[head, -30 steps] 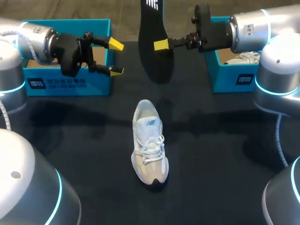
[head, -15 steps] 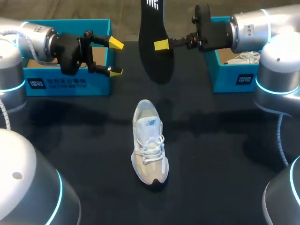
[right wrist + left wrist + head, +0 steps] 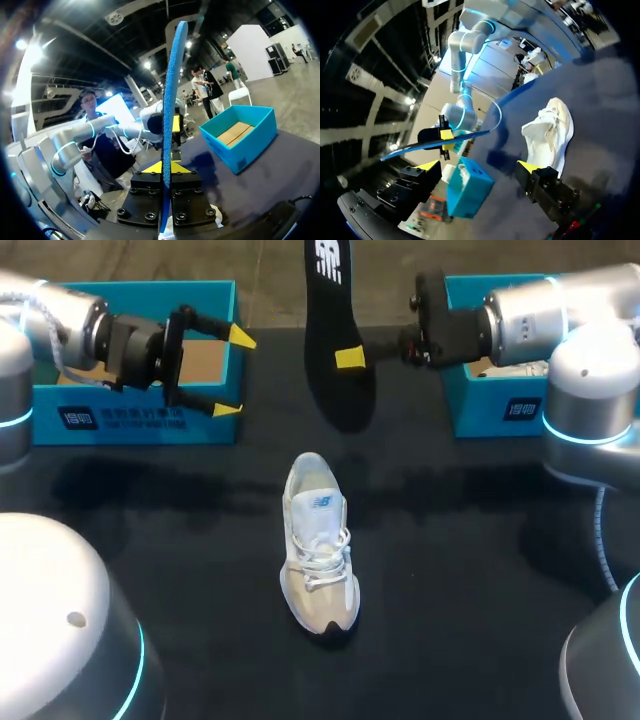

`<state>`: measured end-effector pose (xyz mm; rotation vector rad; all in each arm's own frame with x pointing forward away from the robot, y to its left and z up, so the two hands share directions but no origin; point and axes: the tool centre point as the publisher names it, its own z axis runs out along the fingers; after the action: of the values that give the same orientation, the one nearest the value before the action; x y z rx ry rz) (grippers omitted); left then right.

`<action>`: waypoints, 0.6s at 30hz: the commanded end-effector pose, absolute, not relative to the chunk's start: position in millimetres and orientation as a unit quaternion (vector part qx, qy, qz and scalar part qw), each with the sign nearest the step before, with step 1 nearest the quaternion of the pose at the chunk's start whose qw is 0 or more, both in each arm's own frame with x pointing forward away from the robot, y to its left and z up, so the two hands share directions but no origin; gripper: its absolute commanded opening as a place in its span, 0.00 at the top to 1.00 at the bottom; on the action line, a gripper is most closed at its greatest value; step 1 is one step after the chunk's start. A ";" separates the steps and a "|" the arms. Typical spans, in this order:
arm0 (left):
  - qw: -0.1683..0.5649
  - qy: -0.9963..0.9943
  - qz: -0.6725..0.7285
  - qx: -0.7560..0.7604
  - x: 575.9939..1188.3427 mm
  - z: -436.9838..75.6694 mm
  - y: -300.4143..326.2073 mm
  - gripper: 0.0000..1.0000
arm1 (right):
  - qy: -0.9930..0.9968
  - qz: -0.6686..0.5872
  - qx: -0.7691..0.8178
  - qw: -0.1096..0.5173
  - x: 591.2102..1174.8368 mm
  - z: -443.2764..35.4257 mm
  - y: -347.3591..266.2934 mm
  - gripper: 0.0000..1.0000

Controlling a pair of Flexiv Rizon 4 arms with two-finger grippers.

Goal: Take the shoe out of the shoebox, open the shoe tongue, remove and reinsert the insole, then place the shoe into the shoebox

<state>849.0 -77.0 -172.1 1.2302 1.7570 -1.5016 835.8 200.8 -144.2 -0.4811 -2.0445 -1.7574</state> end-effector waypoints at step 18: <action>0.170 0.742 -0.527 0.378 841.4 -180.5 -67.1 0.00 | -0.725 -0.641 -0.135 0.213 842.9 -185.9 239.2 1.00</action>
<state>849.9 -71.0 -184.4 1.0955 2.0554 -1.5325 840.6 230.0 -180.3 -0.3762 -2.0197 -1.7679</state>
